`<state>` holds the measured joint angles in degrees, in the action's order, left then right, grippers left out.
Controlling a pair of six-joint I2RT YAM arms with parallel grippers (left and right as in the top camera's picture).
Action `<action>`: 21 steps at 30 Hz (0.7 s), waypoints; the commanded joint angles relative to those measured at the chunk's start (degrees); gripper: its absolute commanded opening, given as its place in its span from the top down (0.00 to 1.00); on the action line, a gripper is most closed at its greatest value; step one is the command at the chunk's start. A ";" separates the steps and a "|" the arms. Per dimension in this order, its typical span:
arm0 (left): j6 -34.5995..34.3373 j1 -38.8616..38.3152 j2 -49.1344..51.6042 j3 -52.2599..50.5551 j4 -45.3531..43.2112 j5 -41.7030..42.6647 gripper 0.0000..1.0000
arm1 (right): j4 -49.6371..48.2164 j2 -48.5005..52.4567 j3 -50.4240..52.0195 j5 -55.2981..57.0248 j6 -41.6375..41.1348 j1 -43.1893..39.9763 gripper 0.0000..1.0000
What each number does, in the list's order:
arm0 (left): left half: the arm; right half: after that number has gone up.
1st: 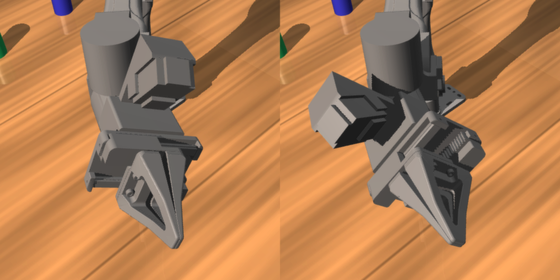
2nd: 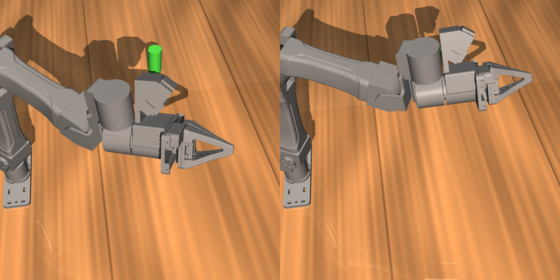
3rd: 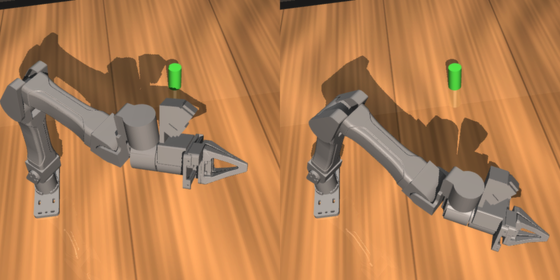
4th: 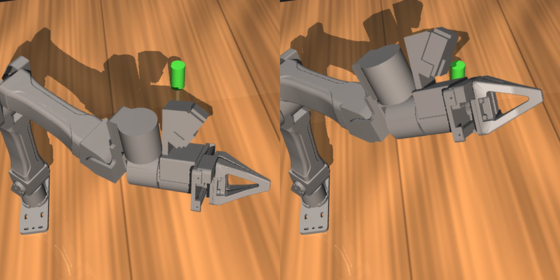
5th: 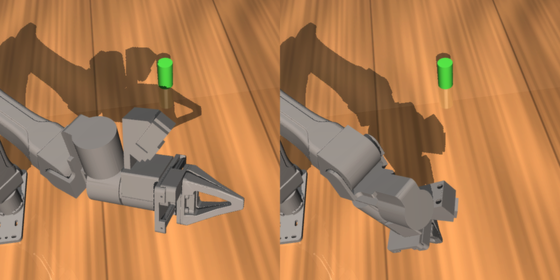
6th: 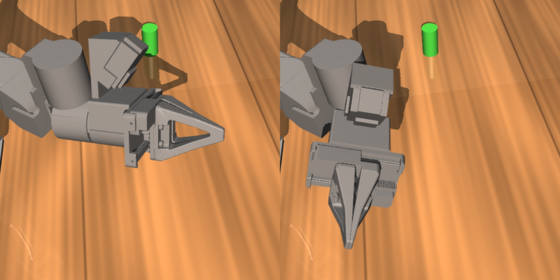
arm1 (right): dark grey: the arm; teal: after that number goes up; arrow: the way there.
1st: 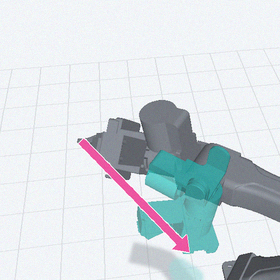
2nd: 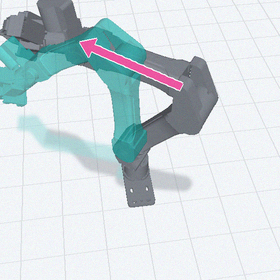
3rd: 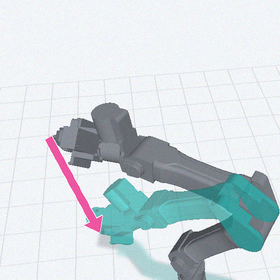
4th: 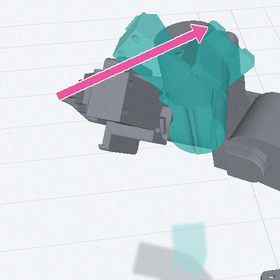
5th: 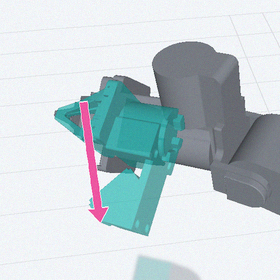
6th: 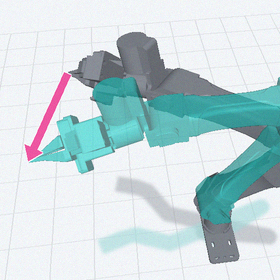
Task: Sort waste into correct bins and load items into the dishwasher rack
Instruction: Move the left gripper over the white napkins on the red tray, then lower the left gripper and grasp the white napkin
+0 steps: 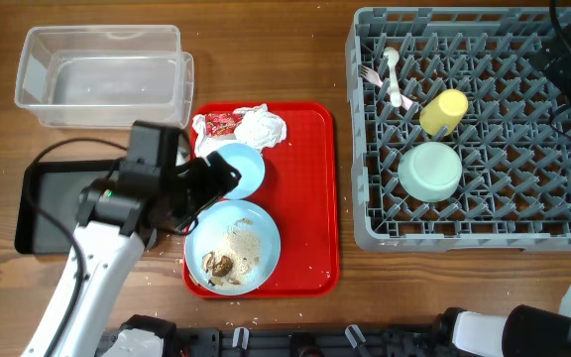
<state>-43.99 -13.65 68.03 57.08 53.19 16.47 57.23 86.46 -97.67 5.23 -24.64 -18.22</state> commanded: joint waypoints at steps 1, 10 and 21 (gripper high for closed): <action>4.00 -3.85 9.07 10.73 6.03 -9.51 0.11 | 0.00 0.61 0.02 1.22 -0.85 0.02 0.00; 4.48 -12.41 25.31 19.98 10.38 -16.39 0.21 | 0.00 0.61 0.02 1.22 -0.87 0.02 0.00; 4.31 -15.37 26.21 19.98 -10.23 -33.92 0.34 | 0.00 0.61 0.02 1.22 -0.87 0.02 0.00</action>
<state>-39.92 -28.91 93.86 76.25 47.59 -9.96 57.28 86.48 -97.67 5.23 -24.67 -18.22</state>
